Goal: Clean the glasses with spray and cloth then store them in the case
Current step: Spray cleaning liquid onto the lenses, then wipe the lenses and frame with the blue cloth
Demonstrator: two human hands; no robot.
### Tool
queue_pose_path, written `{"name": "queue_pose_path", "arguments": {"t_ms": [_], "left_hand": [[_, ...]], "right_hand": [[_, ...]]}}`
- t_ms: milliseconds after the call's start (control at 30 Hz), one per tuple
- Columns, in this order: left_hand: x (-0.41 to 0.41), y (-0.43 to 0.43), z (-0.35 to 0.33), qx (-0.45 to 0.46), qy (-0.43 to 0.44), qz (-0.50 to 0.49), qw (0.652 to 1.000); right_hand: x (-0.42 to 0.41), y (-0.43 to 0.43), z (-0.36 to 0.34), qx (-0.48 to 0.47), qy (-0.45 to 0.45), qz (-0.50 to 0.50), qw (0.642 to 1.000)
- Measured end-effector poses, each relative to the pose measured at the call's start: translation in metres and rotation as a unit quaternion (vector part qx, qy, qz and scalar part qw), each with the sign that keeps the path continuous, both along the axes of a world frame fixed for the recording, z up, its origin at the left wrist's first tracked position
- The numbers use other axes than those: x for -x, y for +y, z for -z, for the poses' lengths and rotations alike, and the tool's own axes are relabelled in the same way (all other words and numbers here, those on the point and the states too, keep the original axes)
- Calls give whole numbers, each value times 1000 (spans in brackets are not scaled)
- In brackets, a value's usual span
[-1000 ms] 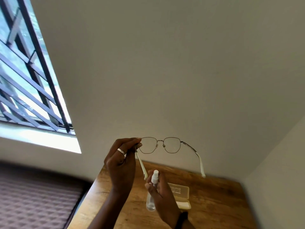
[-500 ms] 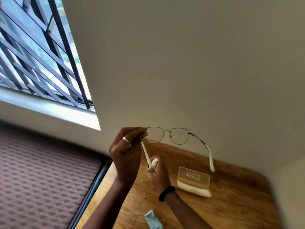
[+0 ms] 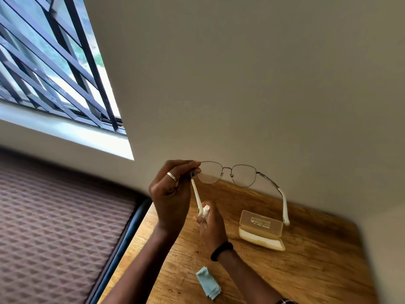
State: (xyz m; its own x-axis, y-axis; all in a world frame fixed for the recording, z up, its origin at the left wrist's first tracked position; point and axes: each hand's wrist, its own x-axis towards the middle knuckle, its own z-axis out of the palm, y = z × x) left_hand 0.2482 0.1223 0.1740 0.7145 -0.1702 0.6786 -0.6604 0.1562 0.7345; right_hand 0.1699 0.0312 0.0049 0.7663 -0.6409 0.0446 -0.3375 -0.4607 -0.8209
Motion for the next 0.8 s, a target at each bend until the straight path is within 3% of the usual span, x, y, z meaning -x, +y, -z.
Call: {"name": "queue_pose_path", "arguments": {"t_ms": [200,367,467,567,800], "left_hand": [[2,-7,3,-1,9,12,1000],[4,-10,6,1,14,21,1000],[5,-13,6,5,18,29,999],[6,-16,6,11,18,37,999],[9,-19,11,5,13,45,999]], "right_hand": [[10,6,-11,-15,-32,8,999],[60,11,-18,110,-75,36,991],[97,5,-7,196,-3,-91,976],[122,1,6,194,104,-206,953],[131,9,19,210,159,-263,928]]}}
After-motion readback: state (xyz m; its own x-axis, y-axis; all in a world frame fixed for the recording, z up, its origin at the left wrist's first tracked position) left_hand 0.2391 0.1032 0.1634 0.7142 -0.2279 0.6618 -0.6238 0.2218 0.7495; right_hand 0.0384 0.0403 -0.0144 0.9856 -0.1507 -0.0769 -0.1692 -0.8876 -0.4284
